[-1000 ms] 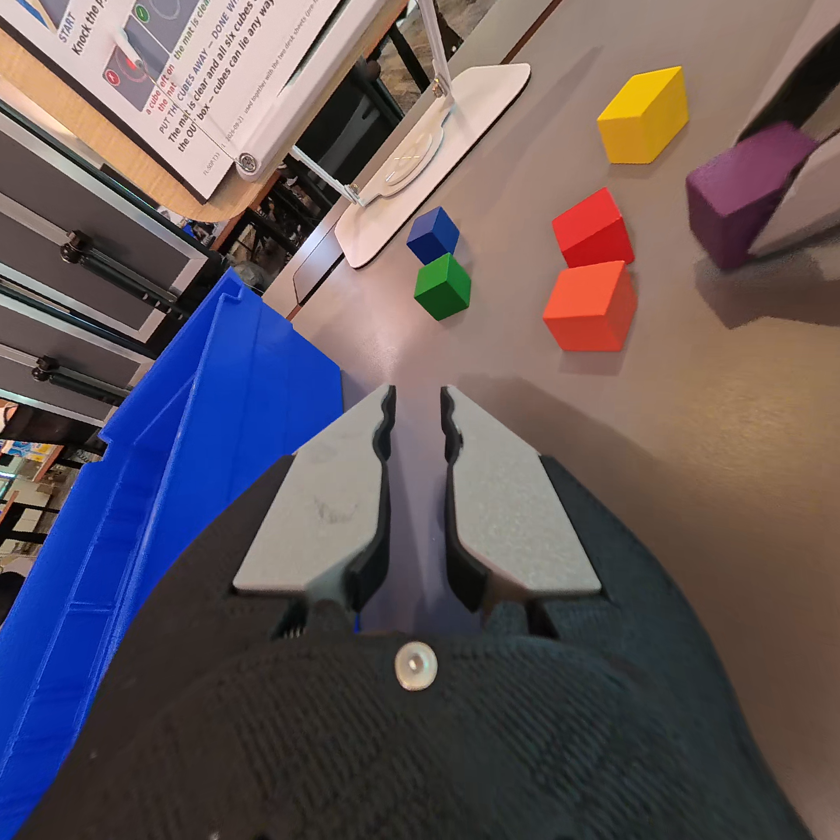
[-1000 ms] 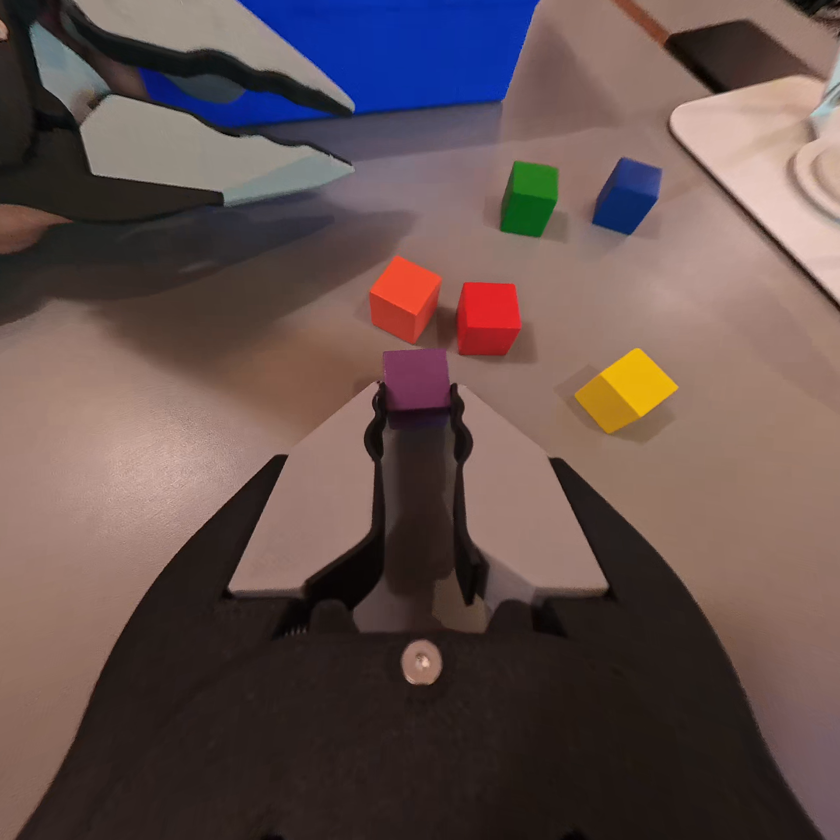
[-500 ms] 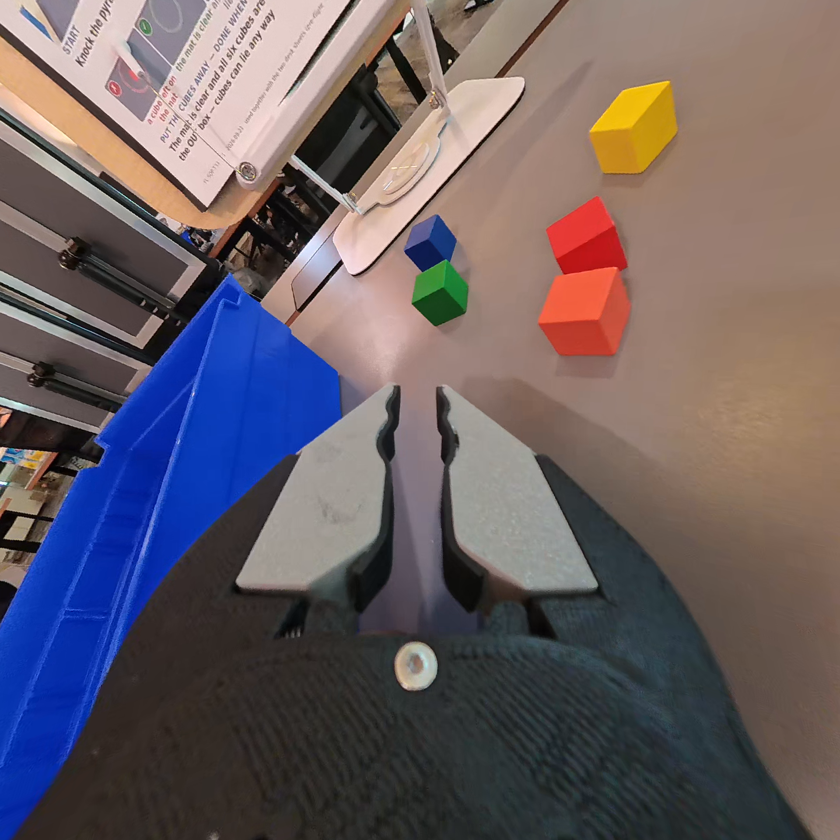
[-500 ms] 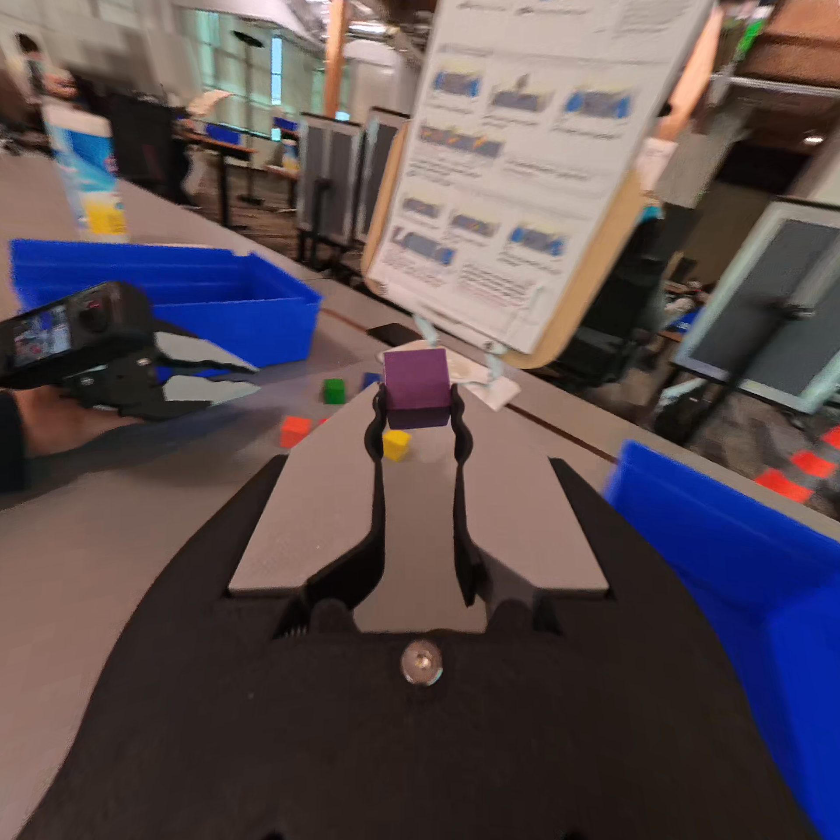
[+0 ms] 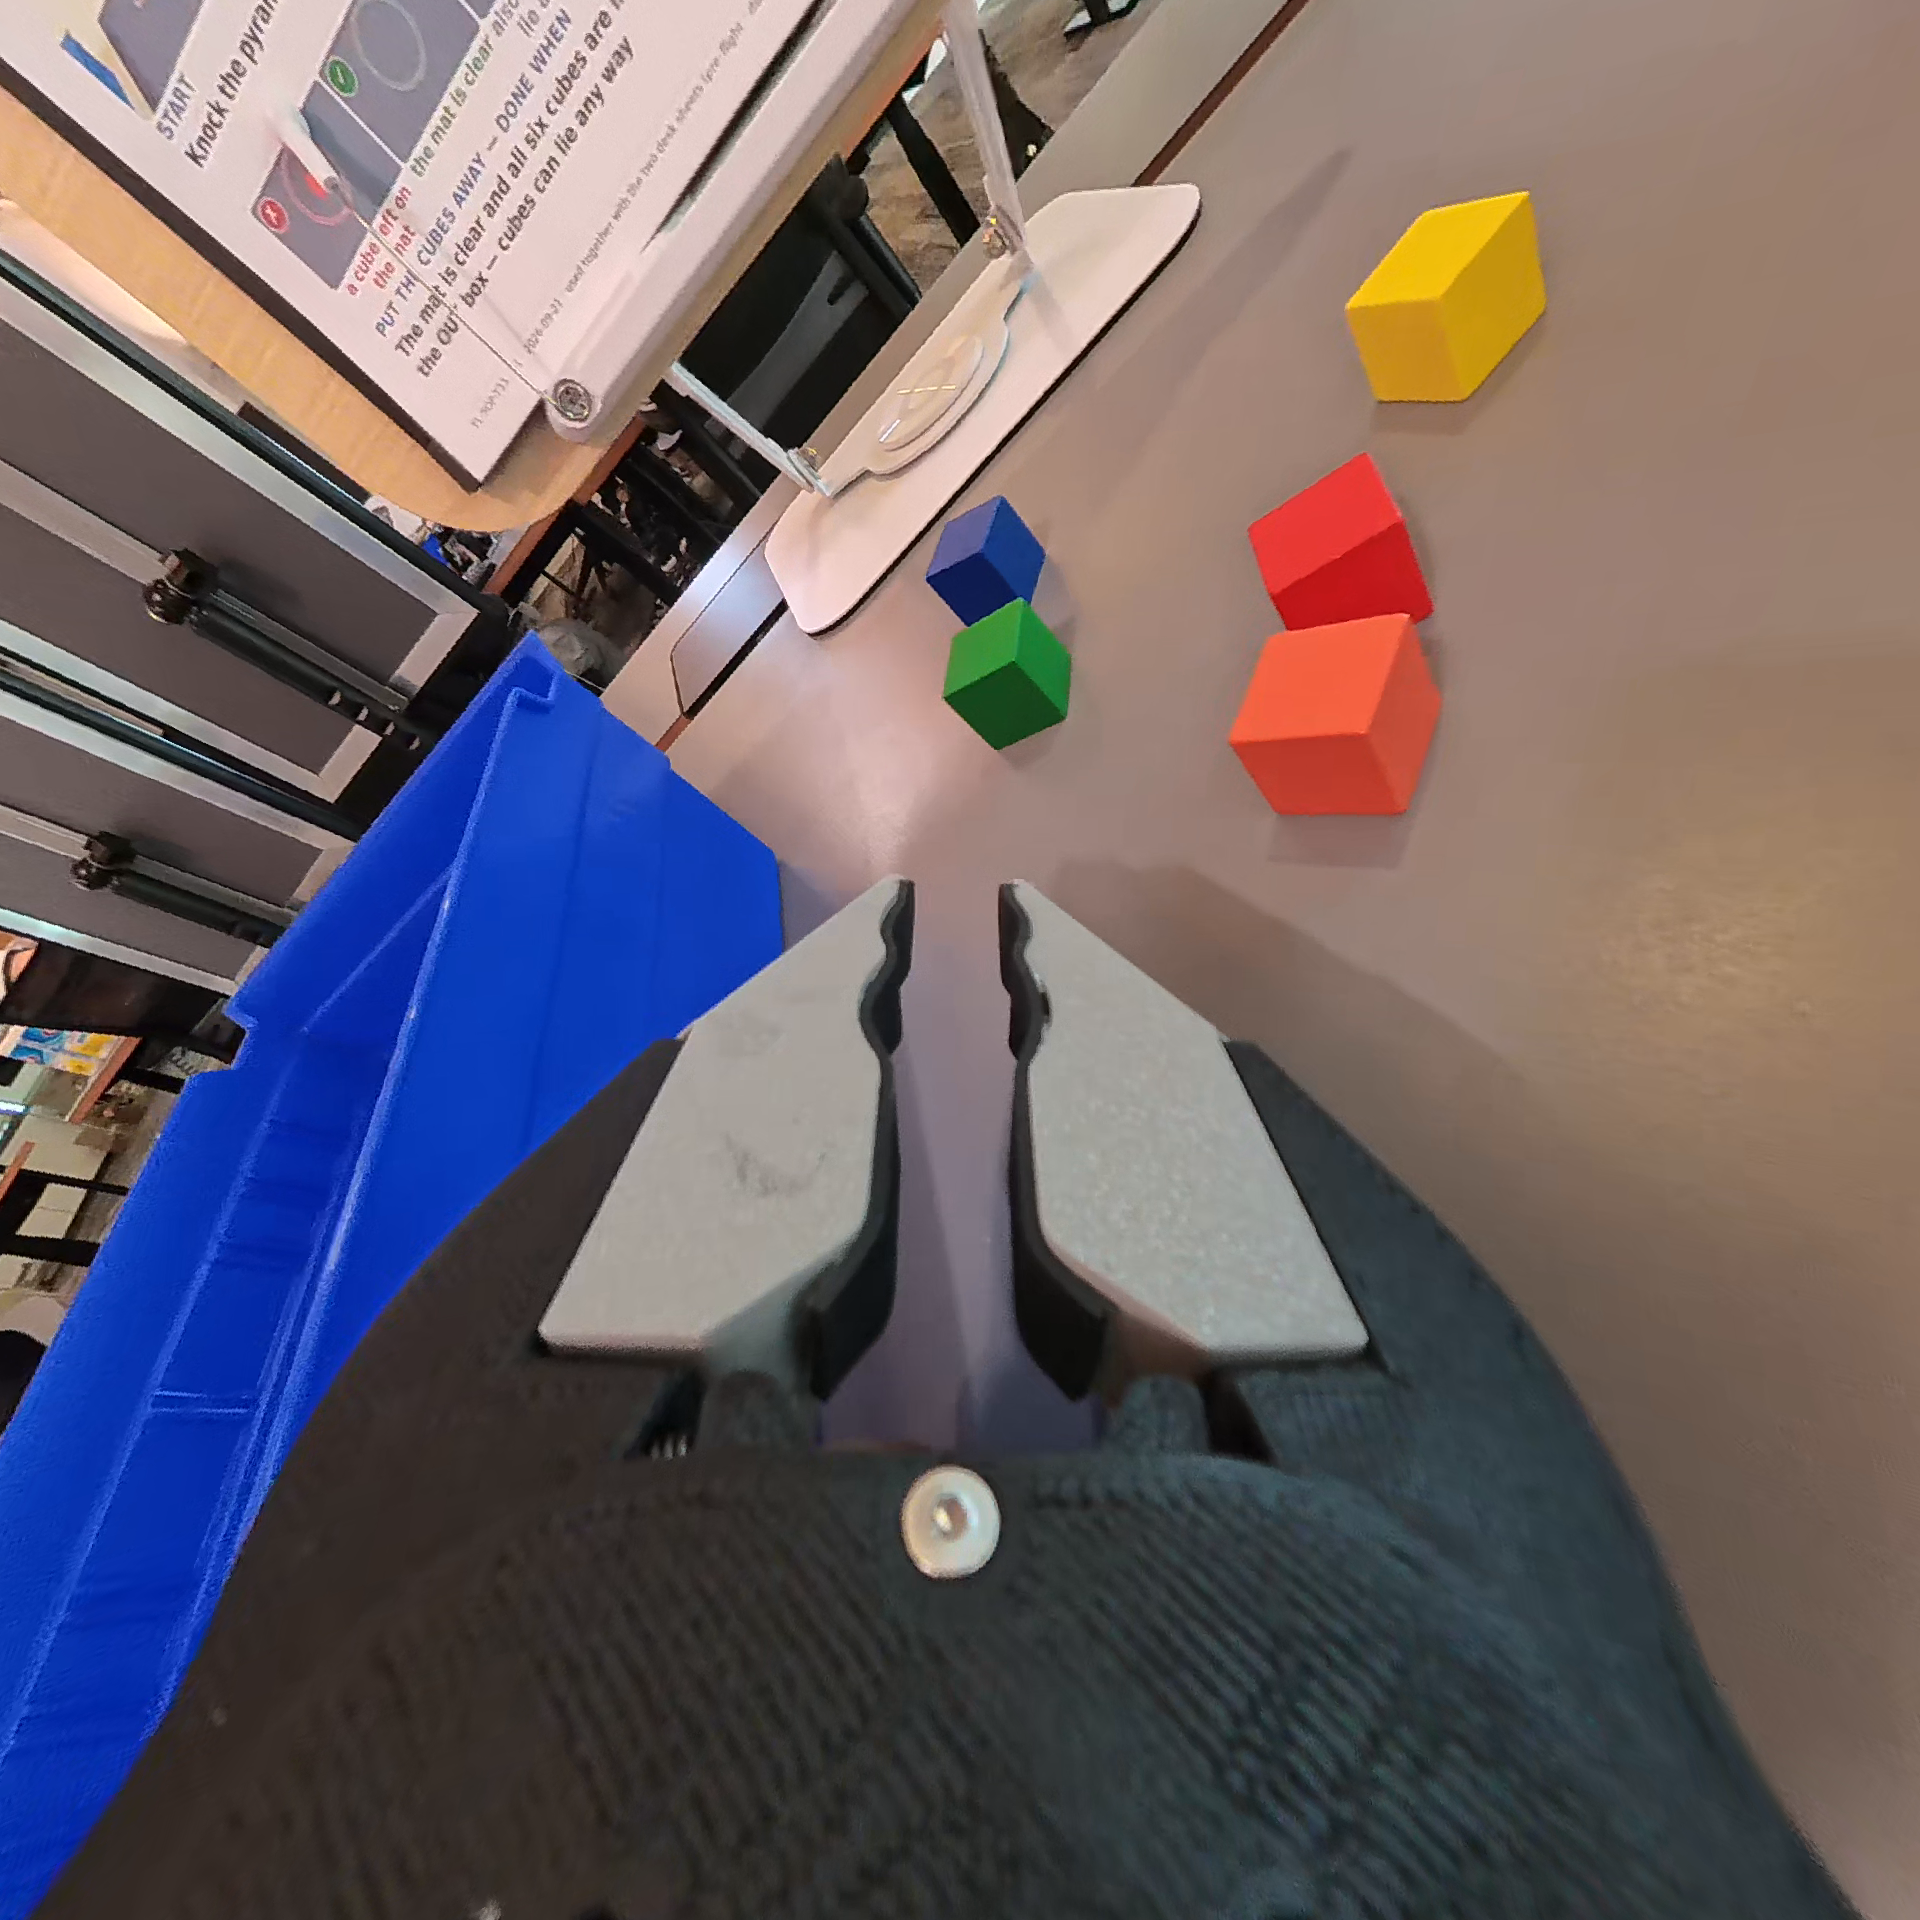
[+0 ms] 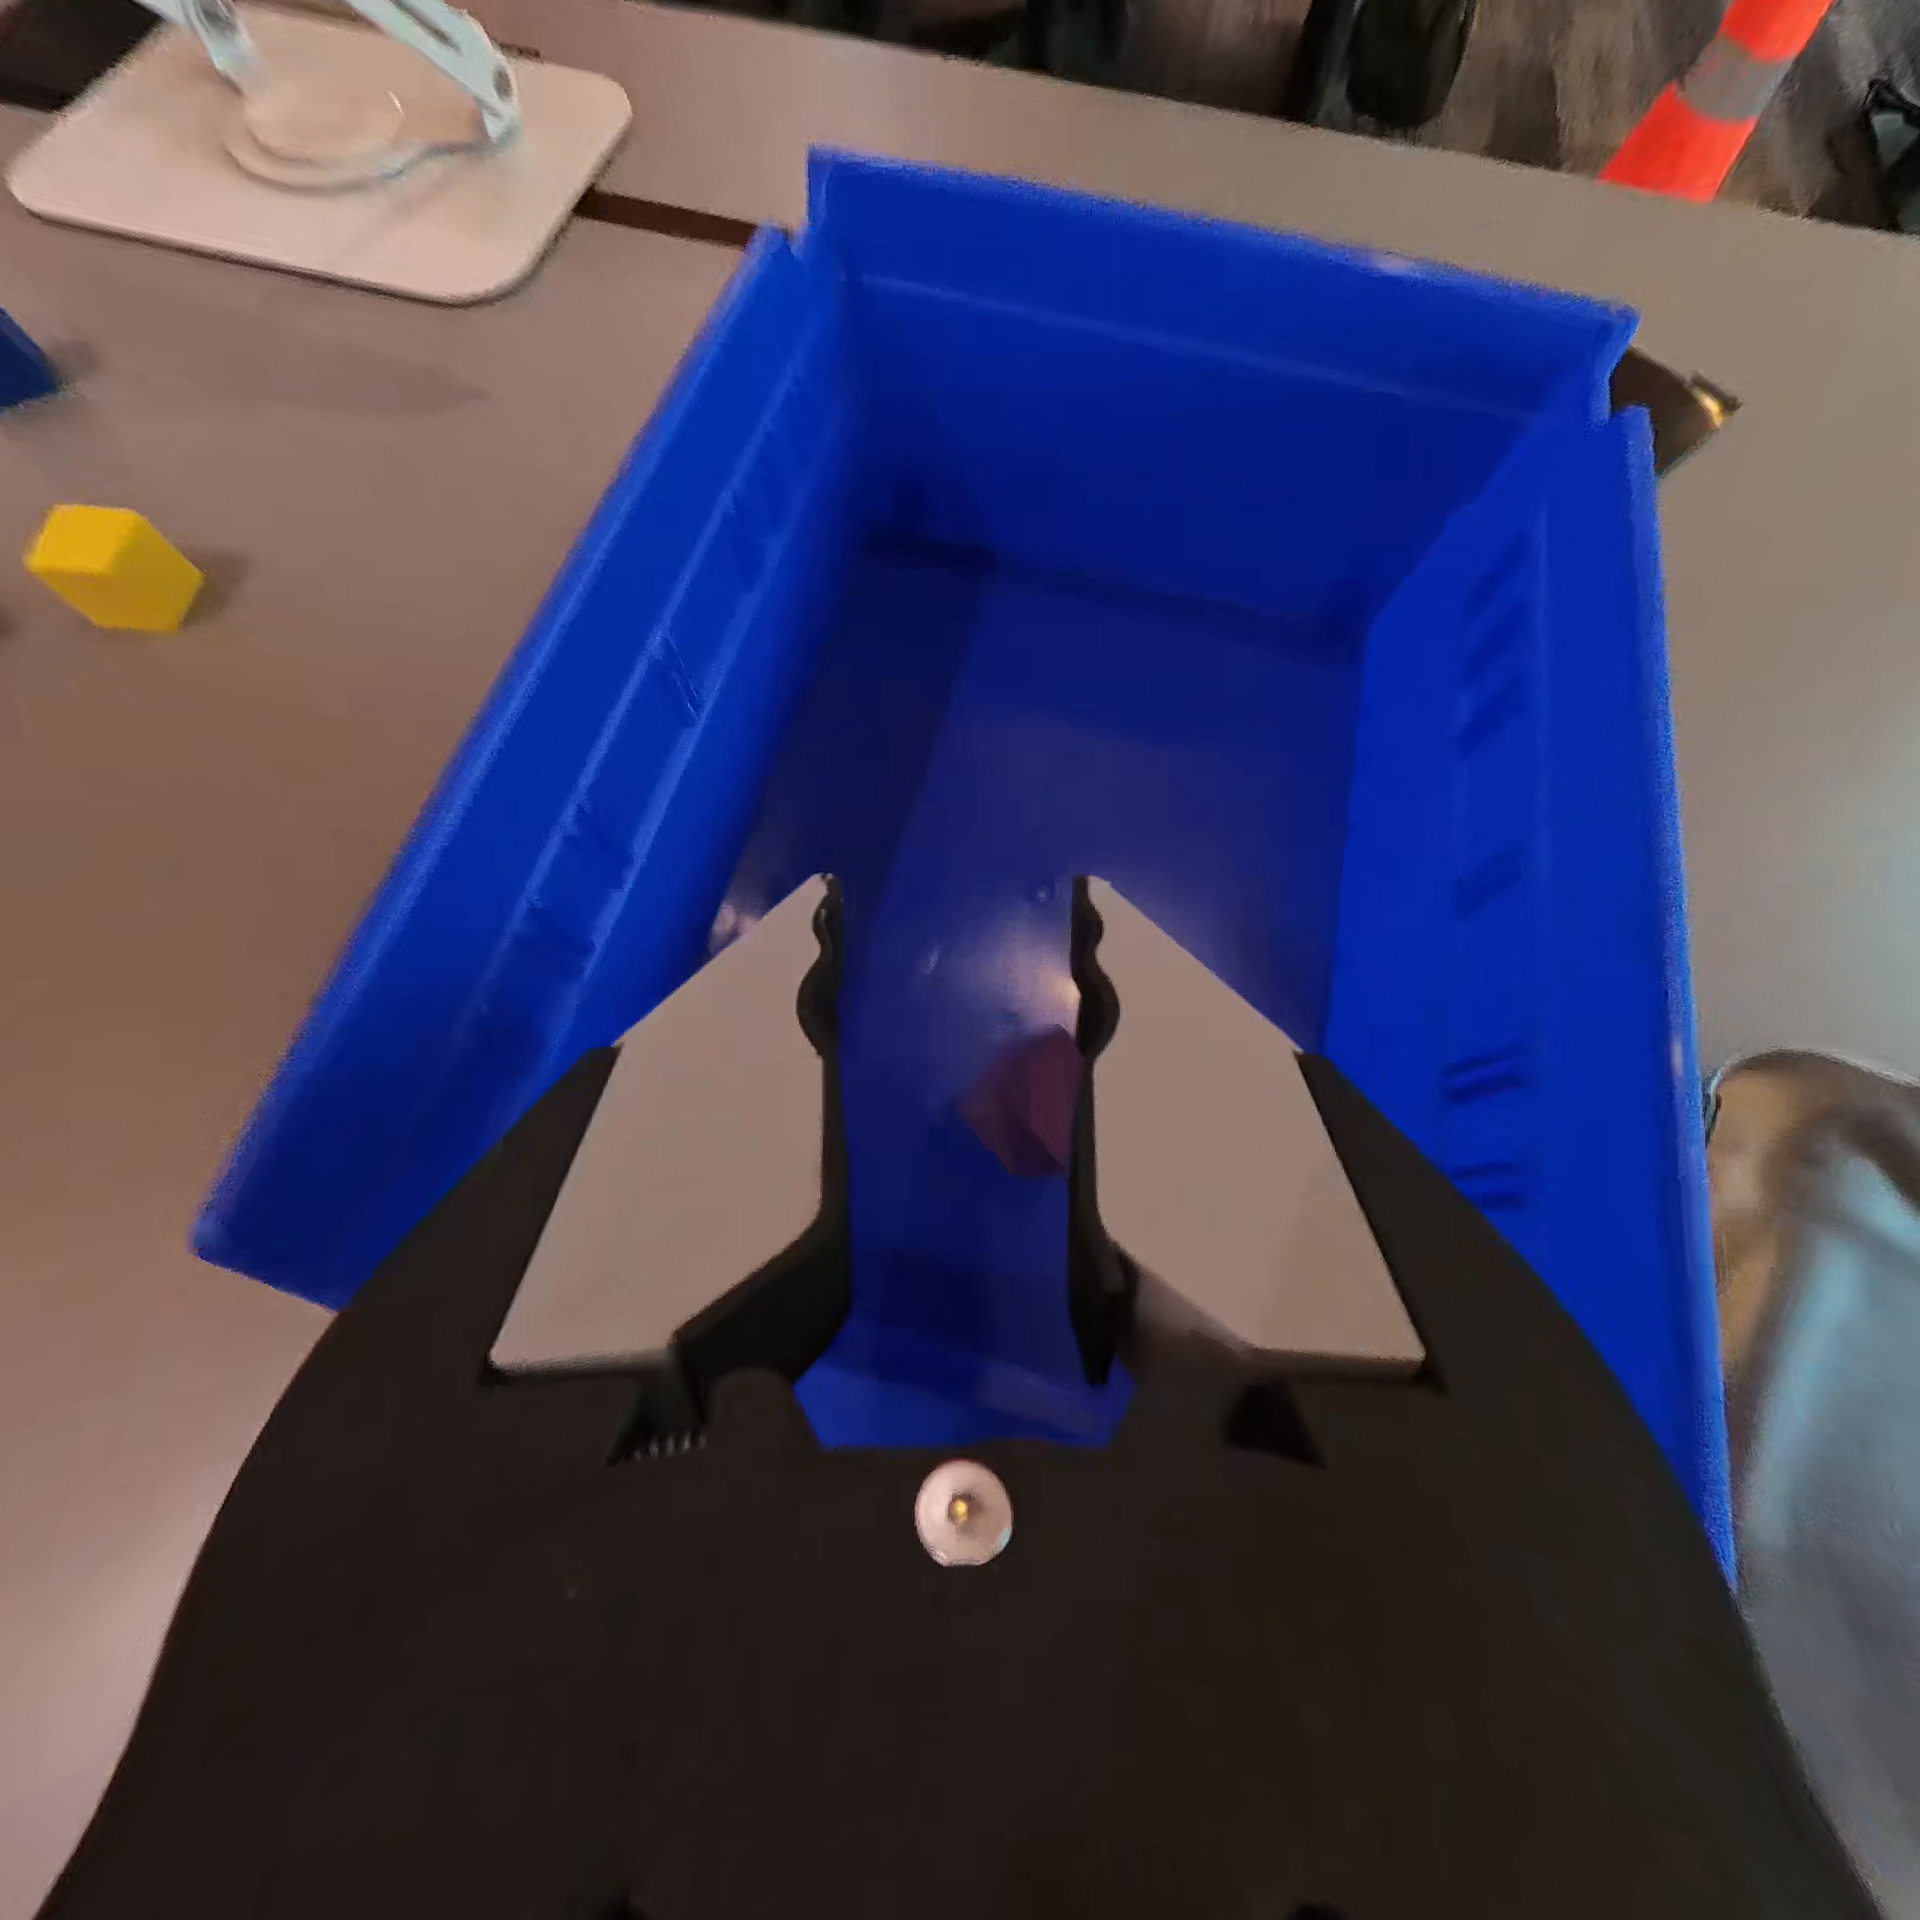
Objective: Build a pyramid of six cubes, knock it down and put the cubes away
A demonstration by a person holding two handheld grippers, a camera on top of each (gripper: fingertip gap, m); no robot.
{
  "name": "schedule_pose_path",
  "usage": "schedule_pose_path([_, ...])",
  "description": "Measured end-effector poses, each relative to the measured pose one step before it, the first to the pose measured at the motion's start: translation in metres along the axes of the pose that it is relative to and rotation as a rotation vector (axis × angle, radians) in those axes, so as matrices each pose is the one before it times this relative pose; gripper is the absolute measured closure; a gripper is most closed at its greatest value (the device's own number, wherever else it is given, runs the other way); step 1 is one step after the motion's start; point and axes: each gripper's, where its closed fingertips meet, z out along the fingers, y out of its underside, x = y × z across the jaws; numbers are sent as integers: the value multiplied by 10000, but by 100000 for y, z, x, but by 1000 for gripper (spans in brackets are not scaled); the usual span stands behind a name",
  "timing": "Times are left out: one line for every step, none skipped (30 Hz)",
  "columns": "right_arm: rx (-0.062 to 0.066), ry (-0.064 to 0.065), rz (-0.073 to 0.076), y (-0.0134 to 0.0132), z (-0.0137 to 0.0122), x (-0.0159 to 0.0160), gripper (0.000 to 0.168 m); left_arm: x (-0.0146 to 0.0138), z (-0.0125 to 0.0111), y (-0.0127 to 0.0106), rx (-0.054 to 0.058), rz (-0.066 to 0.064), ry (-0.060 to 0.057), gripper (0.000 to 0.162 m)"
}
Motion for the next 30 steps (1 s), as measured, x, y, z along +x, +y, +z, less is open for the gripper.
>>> schedule_pose_path([321, -118, 38, -1029, -394, -543, 125, -30, 46, 59, -43, -60, 22, 149])
schedule_pose_path([413, -205, -17, -1236, -624, -973, 123, -27, 42, 64, -48, -46, 19, 149])
schedule_pose_path([543, -293, -115, -1463, -797, -1462, 122, -6, 32, 40, -24, -20, 10, 148])
schedule_pose_path([606, -336, -245, -1591, -823, -1882, 122, -12, -13, -23, 10, 3, -11, 148])
schedule_pose_path([541, -331, -368, -1531, -654, -2136, 124, 11, -12, -17, 14, 23, -9, 148])
schedule_pose_path([388, -306, -421, -1317, -337, -2241, 128, 34, 11, 9, -12, 35, -3, 148])
schedule_pose_path([212, -332, -375, -1018, 68, -2299, 133, 48, 13, 20, -20, 51, -6, 148])
schedule_pose_path([61, -399, -254, -676, 473, -2336, 135, 58, 6, 11, -12, 69, -15, 148])
schedule_pose_path([-74, -468, -94, -331, 868, -2293, 132, 55, -9, -14, 3, 79, -24, 148])
schedule_pose_path([-231, -549, 61, 42, 1254, -2227, 126, 47, -12, -28, 11, 85, -31, 148])
schedule_pose_path([-354, -612, 178, 351, 1562, -2073, 116, 64, -19, -21, 15, 84, -24, 148])
schedule_pose_path([-390, -550, 215, 515, 1797, -1676, 107, 53, -19, -31, 13, 69, -13, 148])
schedule_pose_path([-366, -217, 147, 568, 1932, -832, 106, 51, -26, -14, 8, 40, 0, 148])
schedule_pose_path([-348, 222, 24, 581, 1995, 113, 106, 49, -19, 10, -7, 19, 7, 148])
schedule_pose_path([-352, 417, -45, 580, 1983, 584, 106, 52, -54, 12, -11, 20, 7, 148])
schedule_pose_path([-342, 359, -13, 528, 1949, 589, 105, 62, -73, -28, 11, 37, -18, 148])
schedule_pose_path([-325, 240, 47, 464, 1871, 451, 104, 103, -63, -57, 34, 67, 5, 149])
schedule_pose_path([-297, 180, 72, 349, 1754, 390, 103, 89, -33, -46, 29, 73, 14, 150])
schedule_pose_path([-264, 138, 98, 235, 1609, 324, 103, 74, 59, 36, -32, 19, 41, 150])
schedule_pose_path([-266, 69, 119, 162, 1480, 205, 102, 11, 83, 62, -50, -35, 47, 150])
schedule_pose_path([-294, 6, 77, 140, 1342, 62, 99, -62, 49, 15, -11, -67, 17, 150])
schedule_pose_path([-324, 33, 8, 161, 1217, 70, 98, -66, 31, -23, 17, -58, 7, 150])
schedule_pose_path([-347, 156, -56, 220, 1064, 269, 98, -30, 29, 15, 1, -26, 10, 150])
schedule_pose_path([-379, 139, -106, 349, 954, 237, 102, 27, 19, 16, -20, 8, 15, 150])
schedule_pose_path([-390, -158, -129, 425, 782, -220, 117, 58, 16, 9, -11, 53, 6, 150])
schedule_pose_path([-245, -241, -112, 217, 395, -333, 141, 78, 10, 10, -11, 81, 1, 150])
schedule_pose_path([16, 19, -95, -134, -135, 30, 142, 78, 27, 13, -17, 75, 3, 150])
schedule_pose_path([231, 88, -127, -417, -551, 92, 143, 55, 27, 19, -18, 47, 9, 150])
schedule_pose_path([317, 10, -151, -540, -865, -31, 143, 21, 8, 0, 0, 11, 12, 150])
schedule_pose_path([305, -44, -139, -553, -1114, -86, 143, -21, -6, -32, 26, -29, 8, 150])
